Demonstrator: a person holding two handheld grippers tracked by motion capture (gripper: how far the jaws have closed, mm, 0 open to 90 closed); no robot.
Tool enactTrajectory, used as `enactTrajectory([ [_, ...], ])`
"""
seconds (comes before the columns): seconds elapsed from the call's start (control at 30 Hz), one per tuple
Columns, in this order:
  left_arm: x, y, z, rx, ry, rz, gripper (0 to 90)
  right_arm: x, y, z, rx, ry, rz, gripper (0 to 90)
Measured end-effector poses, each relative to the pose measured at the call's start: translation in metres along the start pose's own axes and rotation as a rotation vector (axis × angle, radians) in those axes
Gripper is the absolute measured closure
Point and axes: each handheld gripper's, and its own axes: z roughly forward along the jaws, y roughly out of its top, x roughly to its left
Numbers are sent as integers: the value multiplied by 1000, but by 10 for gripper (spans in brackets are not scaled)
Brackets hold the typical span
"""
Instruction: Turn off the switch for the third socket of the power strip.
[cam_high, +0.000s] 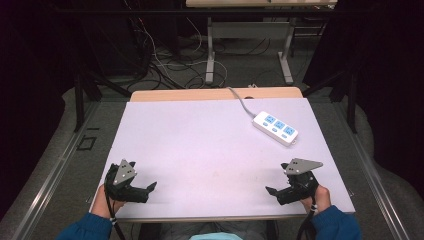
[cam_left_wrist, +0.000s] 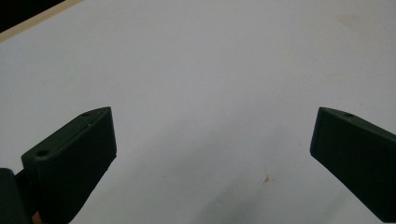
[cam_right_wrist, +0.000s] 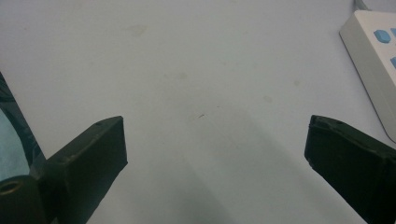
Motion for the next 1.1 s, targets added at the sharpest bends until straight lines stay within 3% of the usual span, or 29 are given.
enactTrajectory([
  [0.67, -1, 0, 0, -2, 0, 3, 5, -4, 1, 1, -1, -6, 2, 52],
  [0.7, -1, 0, 1, -4, -1, 2, 5, -3, 1, 1, 2, -6, 20, 52],
  [1.1, -1, 0, 0, -6, 11, 6, 7, -10, 3, 2, -11, -30, 39, 55],
])
